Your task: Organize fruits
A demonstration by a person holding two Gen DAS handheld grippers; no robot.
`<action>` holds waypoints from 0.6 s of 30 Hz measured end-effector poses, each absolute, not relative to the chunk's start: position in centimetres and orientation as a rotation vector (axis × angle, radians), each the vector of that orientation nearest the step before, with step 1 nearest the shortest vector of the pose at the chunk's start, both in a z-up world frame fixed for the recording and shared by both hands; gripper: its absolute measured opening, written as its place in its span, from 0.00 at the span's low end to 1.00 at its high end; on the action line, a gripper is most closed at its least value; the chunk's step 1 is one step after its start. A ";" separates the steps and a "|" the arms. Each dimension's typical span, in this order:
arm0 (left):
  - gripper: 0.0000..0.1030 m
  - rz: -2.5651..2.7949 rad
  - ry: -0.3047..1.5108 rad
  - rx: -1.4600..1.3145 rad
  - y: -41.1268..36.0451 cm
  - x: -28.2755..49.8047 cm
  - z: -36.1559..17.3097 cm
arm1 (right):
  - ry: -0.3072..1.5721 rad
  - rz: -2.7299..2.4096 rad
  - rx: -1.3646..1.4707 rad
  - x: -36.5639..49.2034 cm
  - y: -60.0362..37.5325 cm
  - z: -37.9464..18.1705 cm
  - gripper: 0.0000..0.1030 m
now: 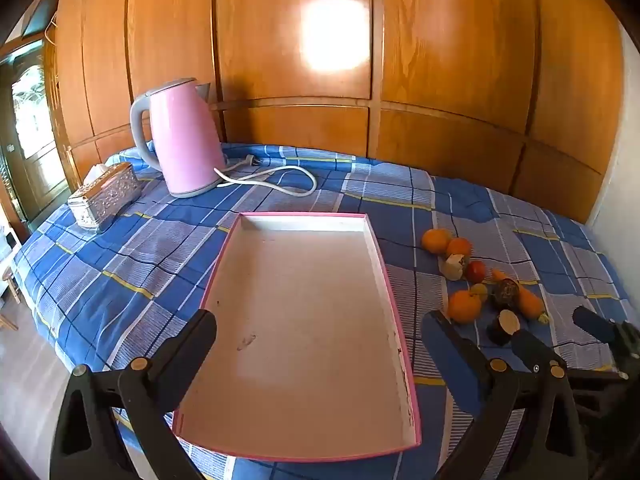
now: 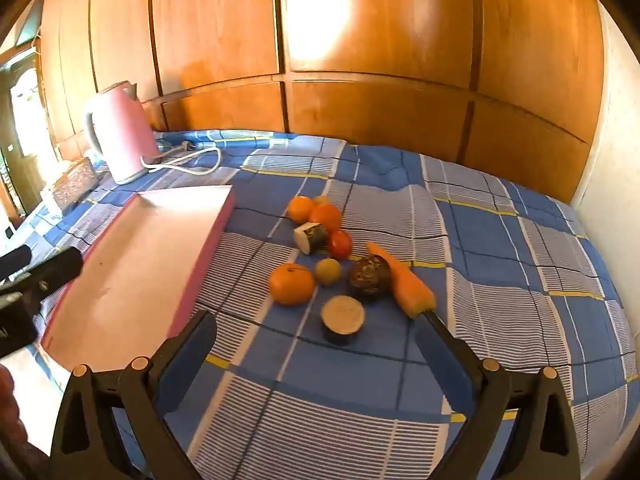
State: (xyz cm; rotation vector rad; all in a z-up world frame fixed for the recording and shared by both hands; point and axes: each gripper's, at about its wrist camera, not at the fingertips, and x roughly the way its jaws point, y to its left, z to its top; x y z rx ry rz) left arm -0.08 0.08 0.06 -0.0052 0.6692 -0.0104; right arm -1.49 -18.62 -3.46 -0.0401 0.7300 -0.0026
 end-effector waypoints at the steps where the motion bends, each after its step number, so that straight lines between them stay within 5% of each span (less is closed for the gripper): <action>1: 1.00 -0.016 0.665 -0.005 0.1 -0.1 0.0 | 0.734 -0.010 -0.041 -1.5 -18.6 -3.6 0.98; 18: 1.00 -0.101 0.719 -0.019 -0.6 0.1 -0.9 | 0.710 0.044 -0.048 -1.8 -17.1 -2.6 0.96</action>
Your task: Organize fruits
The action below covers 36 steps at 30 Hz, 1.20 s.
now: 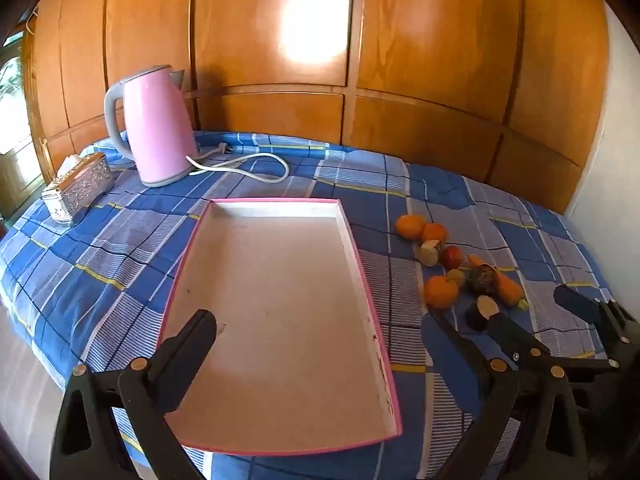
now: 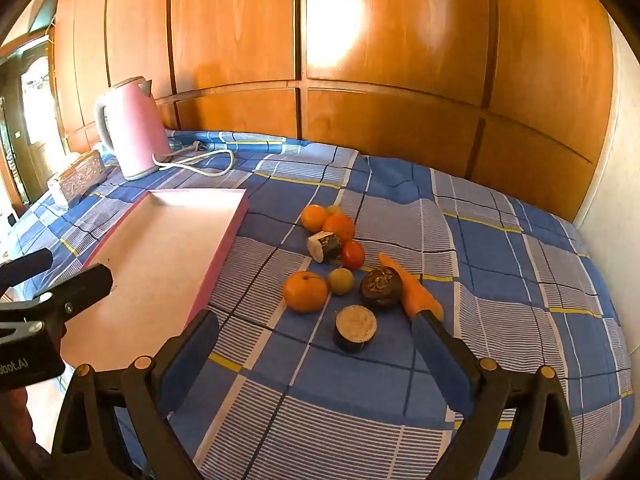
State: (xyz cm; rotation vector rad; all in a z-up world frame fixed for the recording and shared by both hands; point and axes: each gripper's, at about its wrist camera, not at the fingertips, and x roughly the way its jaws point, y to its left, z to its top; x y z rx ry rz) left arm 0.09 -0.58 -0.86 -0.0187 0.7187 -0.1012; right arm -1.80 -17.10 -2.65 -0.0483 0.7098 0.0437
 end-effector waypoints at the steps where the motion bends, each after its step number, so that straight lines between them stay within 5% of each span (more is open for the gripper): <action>1: 1.00 -0.098 0.718 -0.015 -0.6 0.1 -0.9 | 0.707 0.042 -0.054 -1.8 -17.1 -2.6 0.96; 36: 1.00 -0.117 0.668 0.052 -1.9 -1.4 0.1 | 0.690 -0.007 -0.069 -2.3 -18.5 -2.2 0.96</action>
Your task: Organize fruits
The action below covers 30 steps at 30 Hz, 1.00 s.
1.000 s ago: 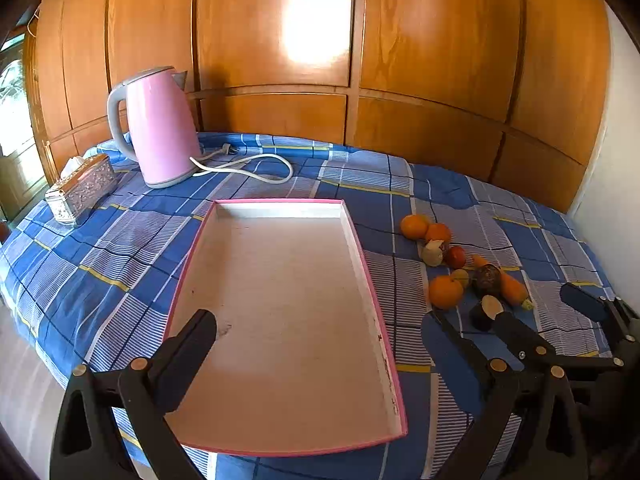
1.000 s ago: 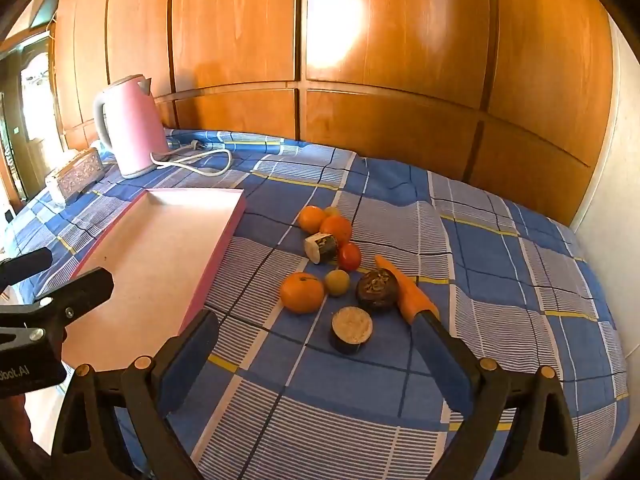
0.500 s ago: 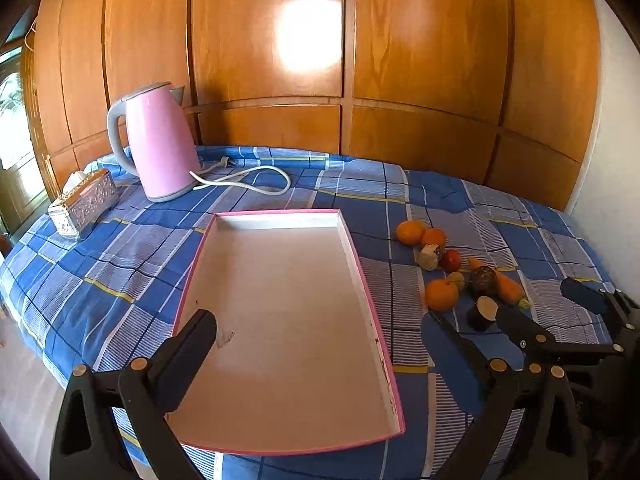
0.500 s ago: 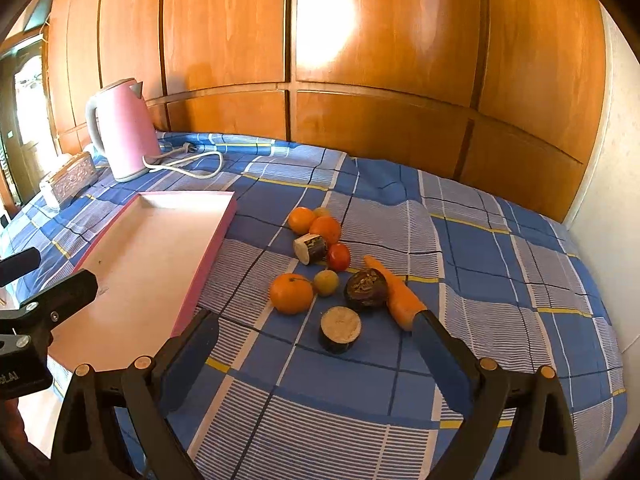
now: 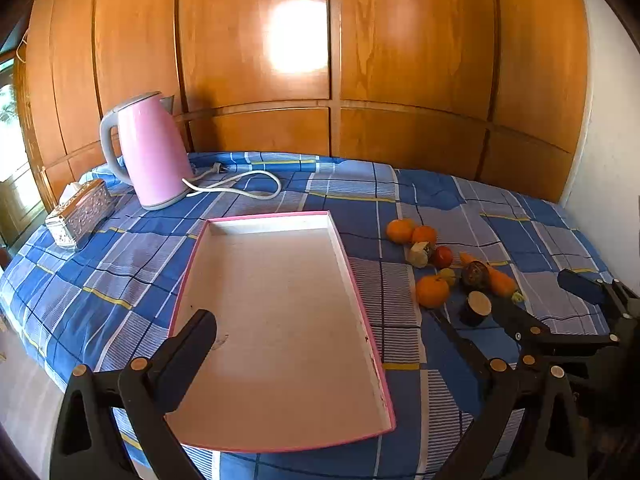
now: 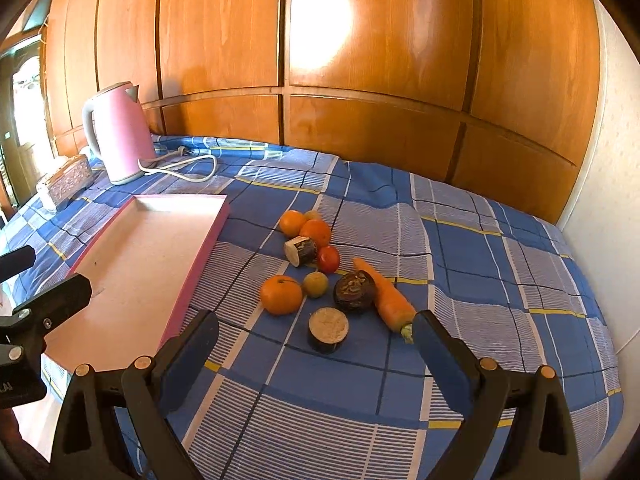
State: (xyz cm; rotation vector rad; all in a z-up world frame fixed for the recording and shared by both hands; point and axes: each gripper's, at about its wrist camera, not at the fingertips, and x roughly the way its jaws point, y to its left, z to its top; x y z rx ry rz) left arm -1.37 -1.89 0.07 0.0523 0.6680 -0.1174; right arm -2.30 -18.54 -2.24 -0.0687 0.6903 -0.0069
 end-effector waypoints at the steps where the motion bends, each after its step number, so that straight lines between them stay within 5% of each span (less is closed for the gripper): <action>1: 1.00 -0.120 0.667 0.056 -2.0 -1.4 0.1 | 0.691 -0.008 -0.067 -2.3 -18.7 -2.3 0.96; 12: 1.00 -0.156 0.705 0.072 -3.0 -1.1 -0.6 | 0.707 -0.014 -0.040 -2.1 -20.0 -2.8 0.96; 16: 0.98 -0.192 0.739 0.069 -3.4 -0.6 -1.2 | 0.739 -0.028 -0.029 -1.8 -20.7 -3.4 0.88; 23: 0.85 -0.290 0.822 0.073 -4.6 1.6 -2.0 | 0.769 -0.070 0.002 -1.5 -22.6 -4.1 0.78; 30: 0.62 -0.413 0.899 0.113 -8.0 4.2 -3.4 | 0.813 -0.055 0.046 -1.2 -24.2 -5.3 0.55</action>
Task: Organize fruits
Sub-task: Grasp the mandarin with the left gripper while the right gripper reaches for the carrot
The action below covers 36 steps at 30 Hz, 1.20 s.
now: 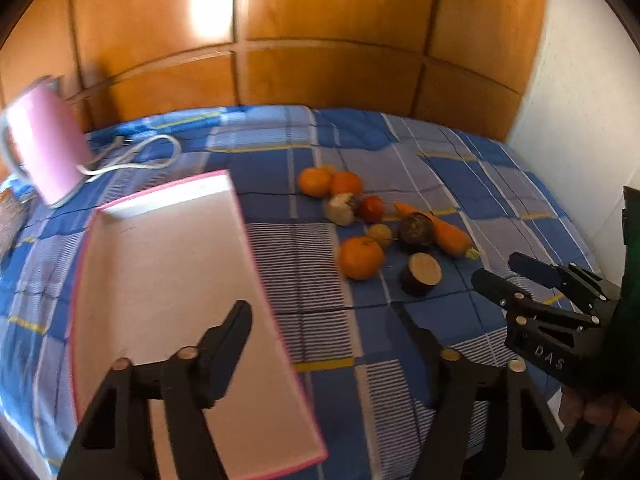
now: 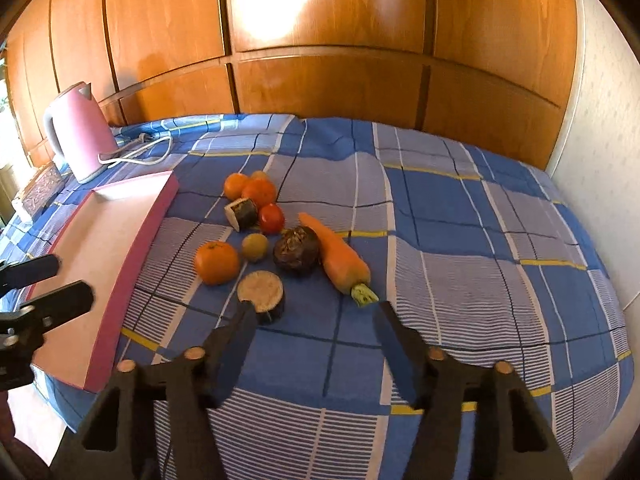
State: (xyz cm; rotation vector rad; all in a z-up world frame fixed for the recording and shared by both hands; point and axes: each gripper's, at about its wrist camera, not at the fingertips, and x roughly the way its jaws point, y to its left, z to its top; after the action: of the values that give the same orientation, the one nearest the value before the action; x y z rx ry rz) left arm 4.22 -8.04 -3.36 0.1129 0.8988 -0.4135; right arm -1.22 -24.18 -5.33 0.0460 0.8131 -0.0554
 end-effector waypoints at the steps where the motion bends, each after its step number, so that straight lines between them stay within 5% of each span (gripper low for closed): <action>1: 0.59 -0.424 0.909 0.111 -8.4 4.6 -3.6 | 0.817 -0.049 0.052 -1.2 -24.3 -5.5 0.53; 15: 0.59 -0.476 0.997 0.137 -13.7 10.2 -7.0 | 0.862 -0.067 0.084 -0.6 -26.4 -6.8 0.50; 24: 0.50 -0.463 1.059 0.099 -14.2 12.7 -9.2 | 0.871 -0.068 0.064 0.5 -26.9 -7.2 0.47; 26: 0.40 -0.471 1.069 0.085 -14.2 12.9 -9.6 | 0.871 -0.065 0.054 0.9 -27.0 -7.2 0.47; 36: 0.37 -0.478 1.040 0.085 -13.8 12.0 -9.3 | 0.887 -0.035 -0.080 3.6 -26.9 -7.7 0.47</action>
State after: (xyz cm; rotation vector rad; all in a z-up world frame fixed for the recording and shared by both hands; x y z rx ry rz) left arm 11.99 -13.76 -9.32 0.0854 1.0405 -0.4784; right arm 3.58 -26.89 -7.73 -0.0805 0.8865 -0.0347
